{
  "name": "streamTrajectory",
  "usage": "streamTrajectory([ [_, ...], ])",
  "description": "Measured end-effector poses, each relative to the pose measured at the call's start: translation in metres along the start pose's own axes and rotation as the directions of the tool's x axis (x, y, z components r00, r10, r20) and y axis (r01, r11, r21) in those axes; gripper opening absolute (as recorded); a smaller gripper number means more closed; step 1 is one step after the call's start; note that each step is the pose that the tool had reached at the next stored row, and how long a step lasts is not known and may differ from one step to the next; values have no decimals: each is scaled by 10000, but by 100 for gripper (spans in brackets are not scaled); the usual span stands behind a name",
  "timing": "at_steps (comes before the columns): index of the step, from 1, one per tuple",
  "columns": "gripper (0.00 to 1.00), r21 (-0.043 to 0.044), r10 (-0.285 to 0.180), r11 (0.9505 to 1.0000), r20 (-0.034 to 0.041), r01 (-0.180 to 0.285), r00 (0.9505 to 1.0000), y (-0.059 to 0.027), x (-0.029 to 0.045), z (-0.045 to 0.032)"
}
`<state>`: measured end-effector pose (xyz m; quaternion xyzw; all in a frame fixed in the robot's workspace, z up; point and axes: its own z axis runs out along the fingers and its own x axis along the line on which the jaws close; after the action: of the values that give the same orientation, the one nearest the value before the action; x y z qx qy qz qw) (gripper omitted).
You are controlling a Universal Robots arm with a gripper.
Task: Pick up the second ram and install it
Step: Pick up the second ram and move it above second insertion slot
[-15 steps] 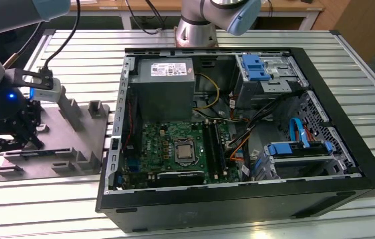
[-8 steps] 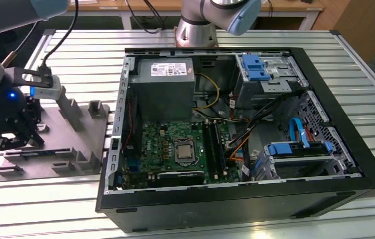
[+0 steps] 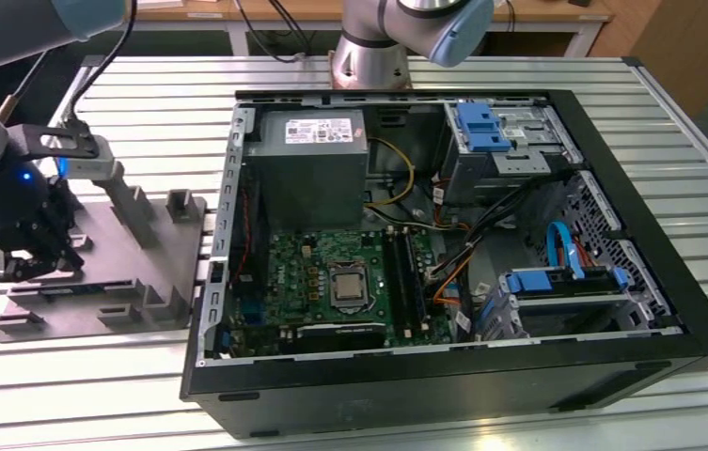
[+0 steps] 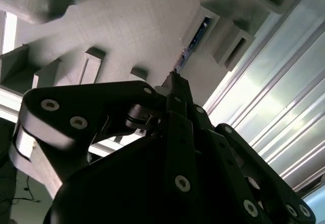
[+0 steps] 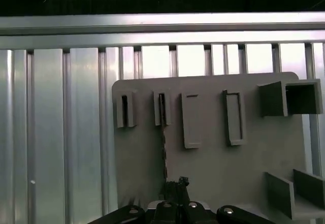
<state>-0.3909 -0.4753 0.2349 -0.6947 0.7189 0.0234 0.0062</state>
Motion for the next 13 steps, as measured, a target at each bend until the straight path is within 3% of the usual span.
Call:
streamTrajectory([
  [2,11,-11,-260,9997,-34,260,9997,0,1,2],
  [5,11,-12,-332,9994,-171,332,9993,7,1,7],
  [13,11,-14,-333,9994,-182,333,9993,51,3,35],
])
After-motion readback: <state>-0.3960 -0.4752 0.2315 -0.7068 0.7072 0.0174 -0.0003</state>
